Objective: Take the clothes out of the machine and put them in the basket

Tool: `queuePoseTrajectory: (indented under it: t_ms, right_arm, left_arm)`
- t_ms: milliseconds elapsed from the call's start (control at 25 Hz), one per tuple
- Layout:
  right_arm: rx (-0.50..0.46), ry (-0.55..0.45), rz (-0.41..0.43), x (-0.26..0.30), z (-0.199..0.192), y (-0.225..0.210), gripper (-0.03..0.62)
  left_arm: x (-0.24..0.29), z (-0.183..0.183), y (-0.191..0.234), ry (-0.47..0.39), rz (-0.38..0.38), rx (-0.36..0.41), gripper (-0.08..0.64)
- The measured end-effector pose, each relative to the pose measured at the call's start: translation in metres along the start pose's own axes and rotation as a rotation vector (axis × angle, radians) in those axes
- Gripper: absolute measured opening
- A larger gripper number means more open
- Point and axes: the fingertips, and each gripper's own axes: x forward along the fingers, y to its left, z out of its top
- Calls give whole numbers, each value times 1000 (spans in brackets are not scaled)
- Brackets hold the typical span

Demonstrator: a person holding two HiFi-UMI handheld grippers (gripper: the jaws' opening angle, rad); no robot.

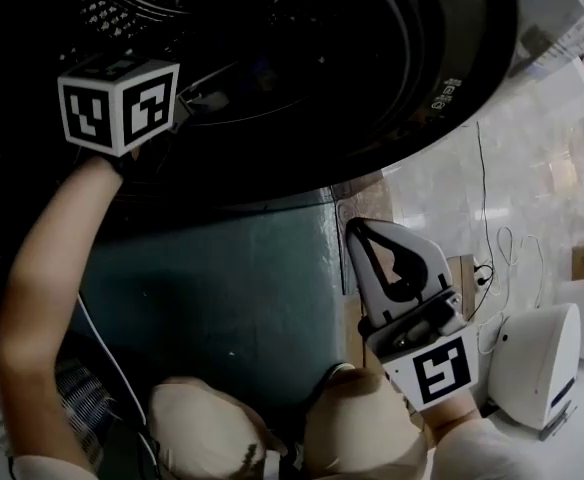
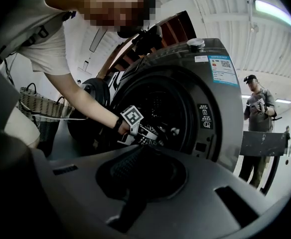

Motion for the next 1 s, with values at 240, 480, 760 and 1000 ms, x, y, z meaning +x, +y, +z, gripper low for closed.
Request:
queuePoseTrajectory:
  t_ms: [240,480,760,1000]
  right_arm:
    - [17,2,-32,-10,-7,-11,12]
    - [28,17,-78,-25,-14,-27,12]
    - [28,35,-111,-36,-23,-32,12]
    - [10,57,-123,-46,-26,-36,12]
  left_arm:
    - [44,-33,-4,201,-80,247,480]
    - [74,-66,-4,400,-103,457,480]
    - [87,-116,15,641,-105,573,515]
    - [94,-136,22,712,-98,593,518]
